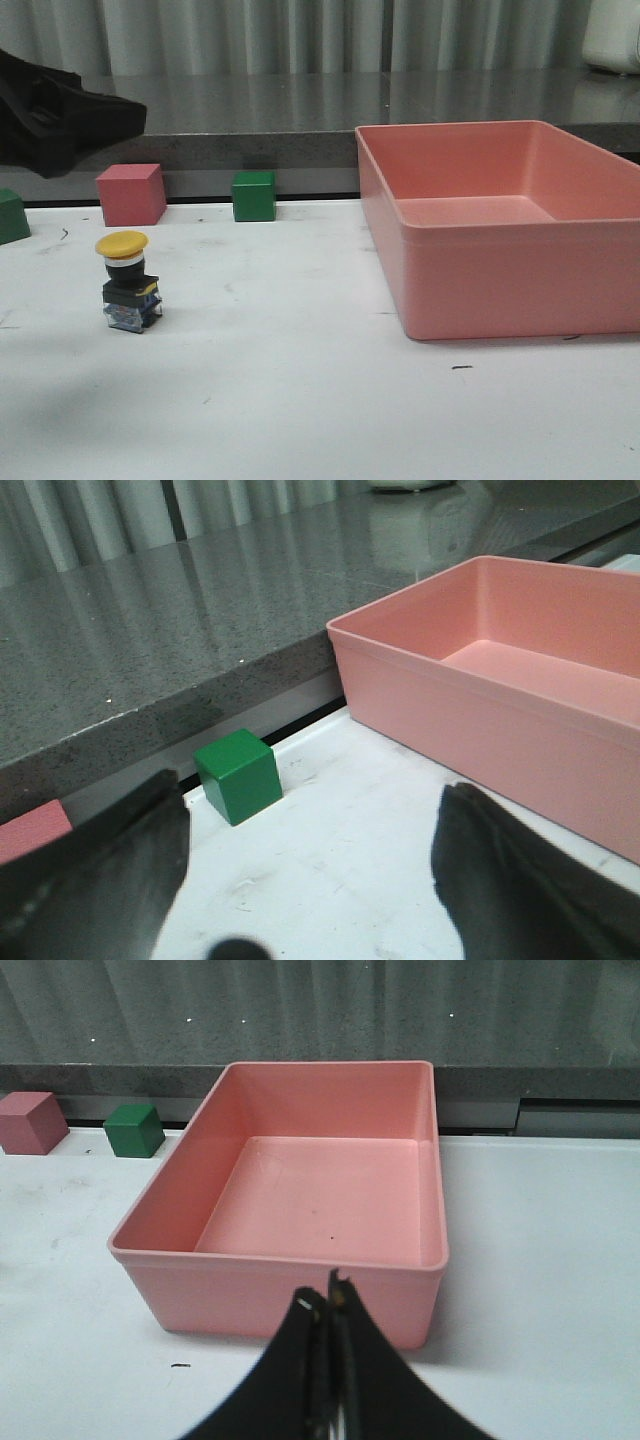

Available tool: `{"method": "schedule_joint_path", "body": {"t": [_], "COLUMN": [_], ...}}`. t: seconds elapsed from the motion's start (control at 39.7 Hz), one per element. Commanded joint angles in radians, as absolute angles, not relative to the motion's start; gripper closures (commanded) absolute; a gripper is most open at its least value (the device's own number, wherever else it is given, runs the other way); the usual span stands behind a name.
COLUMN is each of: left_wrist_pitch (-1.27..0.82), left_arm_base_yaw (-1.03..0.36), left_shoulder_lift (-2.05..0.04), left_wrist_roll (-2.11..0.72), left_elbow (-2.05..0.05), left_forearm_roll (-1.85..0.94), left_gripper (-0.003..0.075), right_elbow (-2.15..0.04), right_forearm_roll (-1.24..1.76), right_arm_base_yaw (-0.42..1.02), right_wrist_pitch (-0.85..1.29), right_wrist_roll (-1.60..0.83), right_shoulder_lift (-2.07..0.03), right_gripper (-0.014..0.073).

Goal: Place and stand button with both arms

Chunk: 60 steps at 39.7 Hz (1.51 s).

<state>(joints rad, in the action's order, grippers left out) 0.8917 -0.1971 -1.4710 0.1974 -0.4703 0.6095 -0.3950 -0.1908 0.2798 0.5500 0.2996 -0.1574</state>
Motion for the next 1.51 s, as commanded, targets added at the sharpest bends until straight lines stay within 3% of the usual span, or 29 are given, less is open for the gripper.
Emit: {"method": "schedule_joint_path", "body": {"t": [0.0,0.28,0.55,0.7,1.11,1.28,1.49], "left_wrist_pitch": [0.875,0.670,0.335,0.142,-0.412,-0.482,-0.478], "left_arm_base_yaw": [-0.194,-0.194,-0.194,-0.224,-0.544,-0.671,-0.725], "left_shoulder_lift": [-1.356,-1.088,-0.805,-0.651,-0.420,-0.358,-0.352], "left_wrist_roll": [0.297,0.475,0.766,0.781,0.774,0.774,0.774], "left_elbow": [-0.485,-0.485,-0.485,-0.485,-0.485,-0.485,-0.485], "left_forearm_roll": [0.661,0.807,0.867,0.867,0.796,0.796,0.796], "left_gripper": [0.0361,0.0741,0.0741,0.0741,0.0741,0.0741,0.0741], "right_elbow": [-0.424,-0.424,-0.424,-0.424,-0.424,-0.424,-0.424], "right_forearm_roll": [-0.212,-0.212,-0.212,-0.212,-0.212,-0.212,-0.212], "right_arm_base_yaw": [0.275,0.275,0.275,0.275,0.275,0.275,0.275], "right_wrist_pitch": [0.467,0.467,0.467,0.467,0.467,0.467,0.467], "right_wrist_roll": [0.294,0.294,0.294,0.294,0.294,0.294,0.294], "right_shoulder_lift": [-0.168,-0.168,-0.168,-0.168,-0.168,-0.168,-0.168], "right_gripper": [0.0664,0.0664,0.0664,0.0664,0.0664,0.0664,0.0664]}}
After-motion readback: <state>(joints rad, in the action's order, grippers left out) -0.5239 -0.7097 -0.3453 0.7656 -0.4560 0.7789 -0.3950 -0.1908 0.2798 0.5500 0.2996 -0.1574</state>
